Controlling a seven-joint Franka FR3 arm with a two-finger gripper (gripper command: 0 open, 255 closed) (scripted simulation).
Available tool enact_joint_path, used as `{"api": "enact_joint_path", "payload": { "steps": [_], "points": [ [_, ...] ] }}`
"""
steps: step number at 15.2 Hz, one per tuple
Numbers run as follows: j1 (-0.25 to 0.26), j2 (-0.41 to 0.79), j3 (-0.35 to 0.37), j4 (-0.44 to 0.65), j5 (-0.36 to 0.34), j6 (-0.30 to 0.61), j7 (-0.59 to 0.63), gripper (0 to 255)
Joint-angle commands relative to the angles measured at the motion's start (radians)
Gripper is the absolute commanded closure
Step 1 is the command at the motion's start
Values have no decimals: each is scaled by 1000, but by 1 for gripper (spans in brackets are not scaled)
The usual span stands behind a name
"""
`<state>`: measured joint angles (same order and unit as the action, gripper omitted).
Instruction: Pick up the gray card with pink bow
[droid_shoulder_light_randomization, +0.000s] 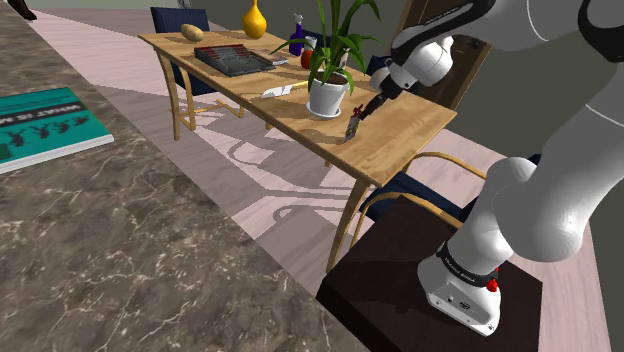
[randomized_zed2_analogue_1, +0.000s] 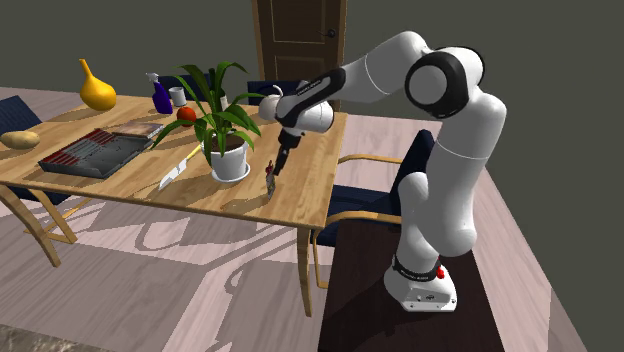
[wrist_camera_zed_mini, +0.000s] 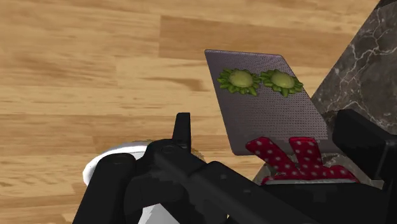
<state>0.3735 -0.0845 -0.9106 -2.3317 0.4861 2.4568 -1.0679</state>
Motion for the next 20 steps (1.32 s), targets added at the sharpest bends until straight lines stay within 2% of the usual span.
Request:
{"api": "enact_joint_path", "payload": {
  "steps": [1, 6, 8, 9, 18, 20],
  "points": [
    [12, 40, -16, 8, 71, 5, -63, 0],
    [15, 129, -18, 0, 218, 26, -183, 0],
    [13, 129, -16, 0, 218, 27, -183, 0],
    [13, 132, -16, 1, 222, 27, -186, 255],
    [13, 129, -16, 0, 218, 26, -183, 255],
    [17, 96, -21, 2, 164, 21, -139, 255]
  ]
}}
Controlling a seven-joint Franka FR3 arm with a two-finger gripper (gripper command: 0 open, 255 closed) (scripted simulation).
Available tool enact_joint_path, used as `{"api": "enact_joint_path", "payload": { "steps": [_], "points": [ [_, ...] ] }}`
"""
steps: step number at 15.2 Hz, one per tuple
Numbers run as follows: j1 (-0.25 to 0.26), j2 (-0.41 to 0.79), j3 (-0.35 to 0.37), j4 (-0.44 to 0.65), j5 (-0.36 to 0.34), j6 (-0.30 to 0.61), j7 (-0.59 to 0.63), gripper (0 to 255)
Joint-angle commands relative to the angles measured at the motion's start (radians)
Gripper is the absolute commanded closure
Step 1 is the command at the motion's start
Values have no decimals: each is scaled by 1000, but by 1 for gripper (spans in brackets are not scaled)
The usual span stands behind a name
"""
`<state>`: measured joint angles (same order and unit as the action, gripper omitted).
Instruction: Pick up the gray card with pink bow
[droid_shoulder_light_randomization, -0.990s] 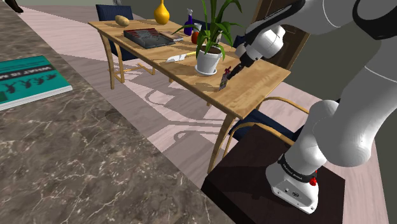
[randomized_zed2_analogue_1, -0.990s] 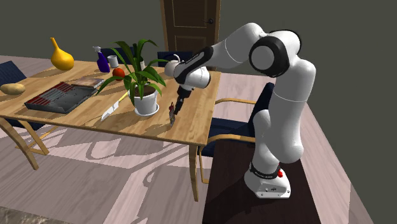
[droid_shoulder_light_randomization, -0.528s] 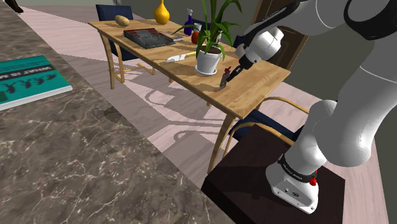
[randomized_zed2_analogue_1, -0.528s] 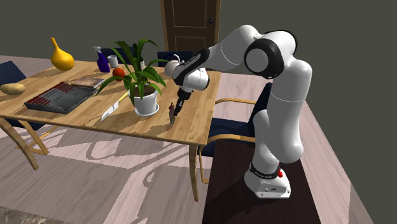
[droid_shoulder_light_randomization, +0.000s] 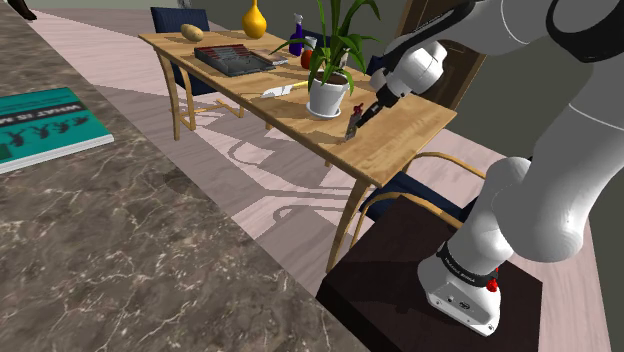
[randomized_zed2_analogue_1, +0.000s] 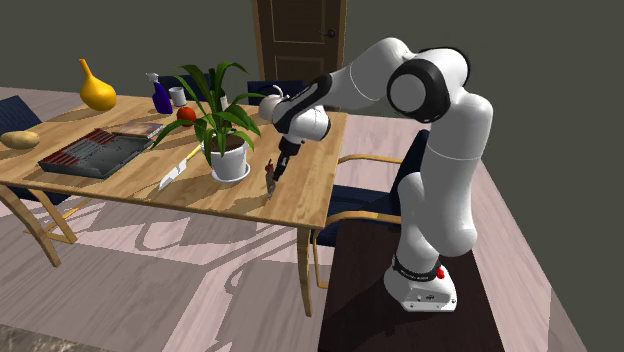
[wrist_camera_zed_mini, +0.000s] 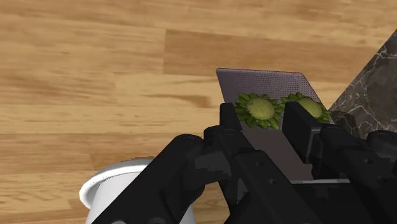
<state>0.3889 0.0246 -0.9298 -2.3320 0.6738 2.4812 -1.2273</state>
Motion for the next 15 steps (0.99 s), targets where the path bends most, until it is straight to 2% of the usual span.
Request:
{"api": "enact_joint_path", "payload": {
  "steps": [1, 10, 13, 15],
  "points": [
    [3, -29, -3, 4, -51, -7, 42, 255],
    [-23, -153, 24, 32, -254, -65, 214, 255],
    [-36, -185, 40, 48, -303, -93, 260, 255],
    [-38, -186, 42, 49, -305, -94, 261, 255]
  ]
}}
